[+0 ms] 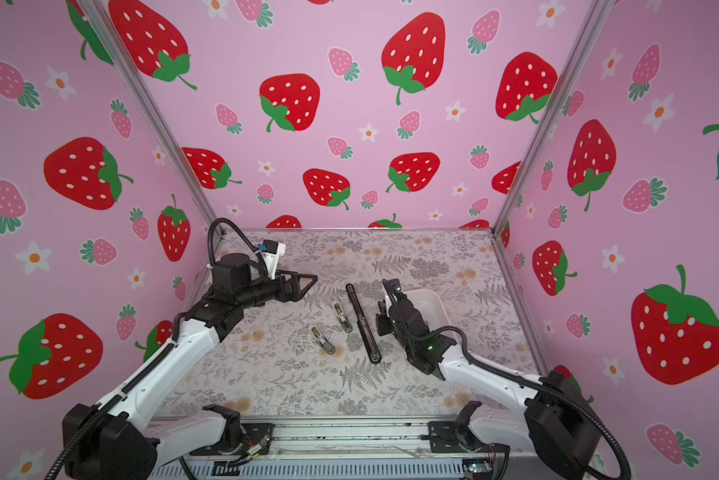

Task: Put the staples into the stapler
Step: 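Carry the strip with the right gripper above the other small stapler's channel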

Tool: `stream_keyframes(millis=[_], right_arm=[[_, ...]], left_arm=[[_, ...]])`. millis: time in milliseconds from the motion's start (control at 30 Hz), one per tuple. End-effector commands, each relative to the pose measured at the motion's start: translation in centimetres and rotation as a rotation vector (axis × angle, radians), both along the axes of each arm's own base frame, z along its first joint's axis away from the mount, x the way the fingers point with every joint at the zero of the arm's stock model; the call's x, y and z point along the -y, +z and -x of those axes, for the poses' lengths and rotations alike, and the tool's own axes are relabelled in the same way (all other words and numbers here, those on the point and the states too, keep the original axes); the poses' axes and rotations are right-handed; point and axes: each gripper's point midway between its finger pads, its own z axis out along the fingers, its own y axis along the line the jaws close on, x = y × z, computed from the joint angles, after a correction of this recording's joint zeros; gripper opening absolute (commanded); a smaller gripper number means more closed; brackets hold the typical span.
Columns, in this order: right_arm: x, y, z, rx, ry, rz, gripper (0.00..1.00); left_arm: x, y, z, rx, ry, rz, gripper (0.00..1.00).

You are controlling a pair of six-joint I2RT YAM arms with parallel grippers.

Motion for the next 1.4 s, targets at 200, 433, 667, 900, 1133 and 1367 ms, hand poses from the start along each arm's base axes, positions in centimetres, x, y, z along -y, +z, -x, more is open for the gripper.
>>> stream_keyframes(millis=[200,433,667,900,1133,1367], right_arm=[[-7.9,-2.5,0.5,0.007,0.258,0.031,0.09],[-10.1,-4.7,-0.6,-0.024,0.269,0.029,0.09],[-11.0,-5.8,-1.1,-0.031,0.27,0.011,0.09],[-11.5,-6.7,-0.6,-0.03,0.285,-0.013,0.09],[-11.1,-8.1,-0.7,-0.041,0.274,0.022,0.09],[-11.1,-9.1,-0.9,-0.051,0.262,0.038,0.09]], left_arm=[[0.7,1.4,-0.3,0.025,-0.041,-0.005,0.97],[0.6,0.9,-1.1,0.018,-0.032,-0.024,0.96],[0.8,0.2,-2.4,-0.009,-0.028,-0.053,0.95],[0.9,-0.1,-2.6,-0.022,-0.028,-0.064,0.94],[1.1,-0.3,-2.2,-0.027,-0.029,-0.073,0.94],[1.0,-0.5,-2.4,-0.025,-0.015,-0.095,0.93]])
